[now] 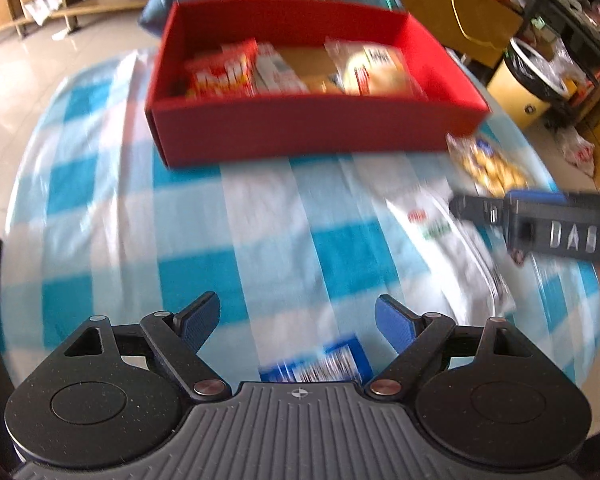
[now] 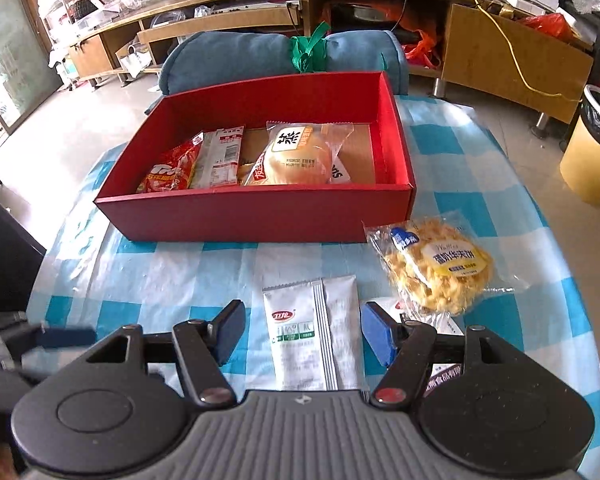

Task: Organize snacks
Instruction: 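Withdraw both grippers from the red box toward the remaining snacks, then grasp the blue sausage packet with the left gripper while the right gripper grasps the white Weilong packet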

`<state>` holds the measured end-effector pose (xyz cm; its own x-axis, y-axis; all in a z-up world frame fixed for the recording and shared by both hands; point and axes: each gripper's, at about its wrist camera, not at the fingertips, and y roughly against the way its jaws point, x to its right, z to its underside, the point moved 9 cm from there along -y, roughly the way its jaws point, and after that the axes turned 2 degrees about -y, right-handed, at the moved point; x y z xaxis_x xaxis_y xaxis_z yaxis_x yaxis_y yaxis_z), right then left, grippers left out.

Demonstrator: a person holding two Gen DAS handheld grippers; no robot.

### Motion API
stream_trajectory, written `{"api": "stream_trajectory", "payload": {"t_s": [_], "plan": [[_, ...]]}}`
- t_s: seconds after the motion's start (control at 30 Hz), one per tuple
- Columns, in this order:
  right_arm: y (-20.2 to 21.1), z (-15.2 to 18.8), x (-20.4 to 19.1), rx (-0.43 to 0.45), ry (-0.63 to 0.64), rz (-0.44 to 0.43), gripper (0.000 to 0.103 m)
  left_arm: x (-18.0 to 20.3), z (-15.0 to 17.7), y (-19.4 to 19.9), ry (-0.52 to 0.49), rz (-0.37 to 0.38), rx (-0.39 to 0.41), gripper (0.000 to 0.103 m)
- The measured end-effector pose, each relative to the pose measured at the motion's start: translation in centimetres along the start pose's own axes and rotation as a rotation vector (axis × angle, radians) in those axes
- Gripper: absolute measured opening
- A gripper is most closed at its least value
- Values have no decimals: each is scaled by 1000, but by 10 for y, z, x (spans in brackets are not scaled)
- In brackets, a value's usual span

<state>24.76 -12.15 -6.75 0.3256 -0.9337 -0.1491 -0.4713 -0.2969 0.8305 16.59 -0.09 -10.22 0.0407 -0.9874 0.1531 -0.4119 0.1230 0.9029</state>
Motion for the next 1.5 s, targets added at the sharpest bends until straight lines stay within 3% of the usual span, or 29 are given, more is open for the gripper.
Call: {"api": "stream_trajectory", "payload": {"t_s": [0.3, 0.43, 0.63, 0.77, 0.93, 1.03, 1.13, 1.2, 1.3, 1.5], "plan": [[13, 4, 7, 19, -10, -23, 60, 15, 46, -11, 64, 50, -94, 90], [20, 4, 13, 31, -21, -27, 60, 20, 51, -19, 90, 27, -102, 91], [26, 1, 30, 41, -54, -21, 60, 20, 54, -20, 71, -27, -86, 81], [26, 2, 38, 33, -77, -19, 60, 14, 51, -16, 68, -23, -69, 67], [10, 15, 21, -36, -57, -70, 60, 6, 49, -13, 83, -6, -68, 65], [-6, 26, 9, -90, -13, -58, 60, 1, 50, -11, 78, -9, -64, 64], [-21, 35, 0, -137, 6, -57, 60, -3, 51, -11, 86, 3, -65, 67], [-27, 37, -6, -146, 30, -46, 62, -4, 52, -13, 86, -5, -71, 81], [-34, 38, -14, -143, 79, -20, 71, -2, 53, -16, 76, -10, -69, 87], [-32, 40, -20, -141, 119, -26, 71, 9, 59, -22, 14, -42, -69, 100]]}}
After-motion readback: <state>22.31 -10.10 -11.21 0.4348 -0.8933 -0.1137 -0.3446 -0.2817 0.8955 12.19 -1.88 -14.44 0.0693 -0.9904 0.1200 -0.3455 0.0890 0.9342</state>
